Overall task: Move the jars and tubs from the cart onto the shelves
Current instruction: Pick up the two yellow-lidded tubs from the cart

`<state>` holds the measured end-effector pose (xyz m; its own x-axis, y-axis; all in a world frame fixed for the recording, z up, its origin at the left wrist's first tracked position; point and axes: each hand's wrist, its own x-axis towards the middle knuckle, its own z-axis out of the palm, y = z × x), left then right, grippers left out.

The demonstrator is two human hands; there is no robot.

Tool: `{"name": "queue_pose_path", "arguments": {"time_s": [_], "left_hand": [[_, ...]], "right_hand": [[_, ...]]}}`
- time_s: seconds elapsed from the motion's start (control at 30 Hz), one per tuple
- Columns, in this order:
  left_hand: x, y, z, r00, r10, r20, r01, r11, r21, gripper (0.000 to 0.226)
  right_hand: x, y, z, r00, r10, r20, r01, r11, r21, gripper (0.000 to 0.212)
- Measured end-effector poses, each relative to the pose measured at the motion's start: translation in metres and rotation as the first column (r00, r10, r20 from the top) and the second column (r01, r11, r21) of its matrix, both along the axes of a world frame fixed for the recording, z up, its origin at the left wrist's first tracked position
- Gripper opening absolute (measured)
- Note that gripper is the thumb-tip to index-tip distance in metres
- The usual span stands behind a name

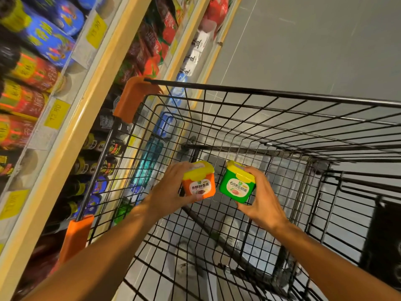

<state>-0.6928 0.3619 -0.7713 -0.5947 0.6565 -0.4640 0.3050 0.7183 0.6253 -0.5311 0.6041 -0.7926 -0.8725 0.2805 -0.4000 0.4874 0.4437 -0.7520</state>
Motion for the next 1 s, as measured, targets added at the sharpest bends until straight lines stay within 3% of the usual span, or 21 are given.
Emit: {"name": "queue_pose_path", "arguments": {"time_s": [0.1,0.3,0.6,0.7,0.87,1.0], "left_hand": [[0.011,-0.005,-0.010,0.999,0.035,-0.035,-0.033,0.999,0.036,0.117],[0.021,-0.004,-0.015,0.991,0.061,-0.120,-0.036,0.978,0.206,0.097],[0.011,-0.002,0.021,0.993,-0.018,-0.121,0.027,0.997,0.069,0.096],[0.011,-0.011,0.057,0.991,-0.035,-0.131,0.044,0.997,0.067,0.095],[0.015,-0.024,0.159,0.980,0.133,-0.145,-0.118,0.987,0.109,0.099],[0.021,-0.040,0.253,0.970,0.177,-0.170,-0.144,0.971,0.190,0.081]], "right_hand": [[0.002,0.001,-0.003,1.000,-0.001,-0.001,0.001,1.000,-0.004,0.101],[0.004,0.002,-0.007,1.000,0.009,-0.015,-0.009,1.000,0.014,0.101],[0.000,-0.001,0.035,1.000,0.027,-0.006,-0.027,0.993,0.117,0.094],[0.005,-0.003,0.073,0.999,0.048,-0.019,-0.045,0.991,0.127,0.093],[0.012,-0.013,0.176,0.994,0.048,-0.095,-0.031,0.985,0.169,0.093],[0.017,-0.027,0.270,0.980,0.017,-0.199,0.025,0.978,0.207,0.093]]}}
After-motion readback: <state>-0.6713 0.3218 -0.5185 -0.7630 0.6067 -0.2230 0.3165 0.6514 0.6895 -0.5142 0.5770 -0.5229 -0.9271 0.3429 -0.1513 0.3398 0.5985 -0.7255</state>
